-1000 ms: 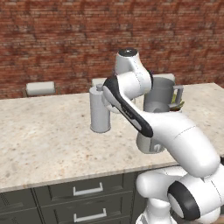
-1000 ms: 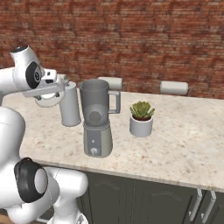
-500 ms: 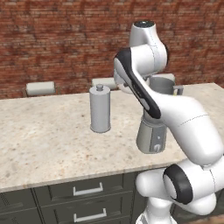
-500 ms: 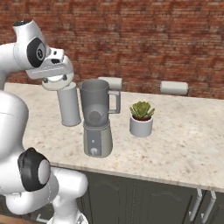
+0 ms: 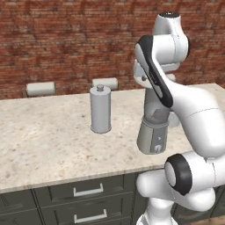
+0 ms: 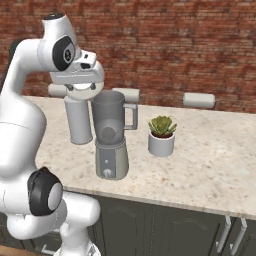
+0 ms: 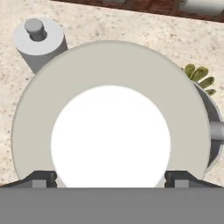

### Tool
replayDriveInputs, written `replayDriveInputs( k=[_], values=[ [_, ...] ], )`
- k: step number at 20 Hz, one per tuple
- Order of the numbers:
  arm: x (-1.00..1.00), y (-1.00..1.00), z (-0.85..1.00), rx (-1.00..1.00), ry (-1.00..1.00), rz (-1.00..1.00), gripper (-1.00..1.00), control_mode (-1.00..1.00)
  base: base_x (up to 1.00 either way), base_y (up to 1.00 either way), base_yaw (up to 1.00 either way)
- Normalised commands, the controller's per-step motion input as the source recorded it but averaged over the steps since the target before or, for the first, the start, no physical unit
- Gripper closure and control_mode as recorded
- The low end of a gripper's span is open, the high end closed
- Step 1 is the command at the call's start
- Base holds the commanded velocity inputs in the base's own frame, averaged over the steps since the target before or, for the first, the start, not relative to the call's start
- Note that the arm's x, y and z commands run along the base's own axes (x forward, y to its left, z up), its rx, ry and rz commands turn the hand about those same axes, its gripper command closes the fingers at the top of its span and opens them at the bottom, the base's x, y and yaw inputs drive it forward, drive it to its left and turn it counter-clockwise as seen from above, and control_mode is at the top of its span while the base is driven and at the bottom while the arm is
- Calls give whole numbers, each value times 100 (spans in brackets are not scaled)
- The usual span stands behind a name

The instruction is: Open the blender lid, put the apple in the blender, close the lid, and start the blender.

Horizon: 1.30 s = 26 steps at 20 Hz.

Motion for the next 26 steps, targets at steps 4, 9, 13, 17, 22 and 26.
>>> replayDriveInputs(
  k=[4, 9, 13, 17, 22, 26],
  values=[
    [0, -53, 3, 5, 0, -3, 100, -100, 0, 0, 0],
    [11, -42, 0, 6, 1, 0, 100, -100, 0, 0, 0],
    [30, -29, -1, 6, 8, 0, 100, -100, 0, 0, 0],
    [35, -16, -8, 1, 14, 0, 100, -100, 0, 0, 0],
    [33, 0, -14, 0, 14, 0, 100, -100, 0, 0, 0],
    [28, 0, -7, 0, 13, 0, 100, -100, 0, 0, 0]
  ],
)
